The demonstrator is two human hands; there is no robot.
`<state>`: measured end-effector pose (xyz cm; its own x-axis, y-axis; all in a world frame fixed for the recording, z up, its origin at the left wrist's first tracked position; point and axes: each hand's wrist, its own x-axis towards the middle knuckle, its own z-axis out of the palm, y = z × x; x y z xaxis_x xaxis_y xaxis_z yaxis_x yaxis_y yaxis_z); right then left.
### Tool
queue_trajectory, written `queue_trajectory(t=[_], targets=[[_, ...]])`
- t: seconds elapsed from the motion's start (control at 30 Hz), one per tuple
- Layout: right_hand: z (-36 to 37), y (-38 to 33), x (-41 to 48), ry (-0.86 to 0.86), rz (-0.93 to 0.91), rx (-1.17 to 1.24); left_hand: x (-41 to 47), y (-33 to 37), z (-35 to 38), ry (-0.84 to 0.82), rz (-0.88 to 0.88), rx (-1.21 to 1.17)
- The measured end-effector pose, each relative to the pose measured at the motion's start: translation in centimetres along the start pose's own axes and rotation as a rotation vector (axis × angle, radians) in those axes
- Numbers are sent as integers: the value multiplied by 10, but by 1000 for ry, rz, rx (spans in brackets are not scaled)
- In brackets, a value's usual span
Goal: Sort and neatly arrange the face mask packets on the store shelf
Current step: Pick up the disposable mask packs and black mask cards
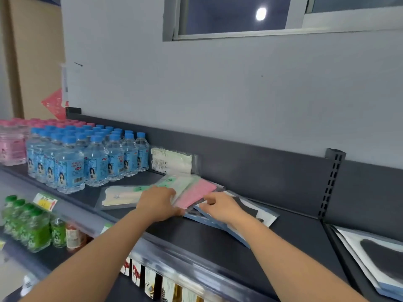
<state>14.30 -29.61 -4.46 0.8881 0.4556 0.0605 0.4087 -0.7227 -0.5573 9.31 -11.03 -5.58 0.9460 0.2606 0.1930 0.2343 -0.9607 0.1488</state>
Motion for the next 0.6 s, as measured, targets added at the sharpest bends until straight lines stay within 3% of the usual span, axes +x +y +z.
queue_trajectory(t=[0.17, 0.3, 0.37, 0.6], targets=[[9, -12, 21, -26, 56, -20, 10, -8, -1, 36, -31, -410], [18, -23, 37, -16, 95, -40, 26, -32, 2, -117, -240, -207], [23, -26, 45, -13, 96, 43, 34, -38, 5, -173, -218, -333], [23, -37, 62, 45, 191, 376, 52, -52, -6, -63, -224, -791]])
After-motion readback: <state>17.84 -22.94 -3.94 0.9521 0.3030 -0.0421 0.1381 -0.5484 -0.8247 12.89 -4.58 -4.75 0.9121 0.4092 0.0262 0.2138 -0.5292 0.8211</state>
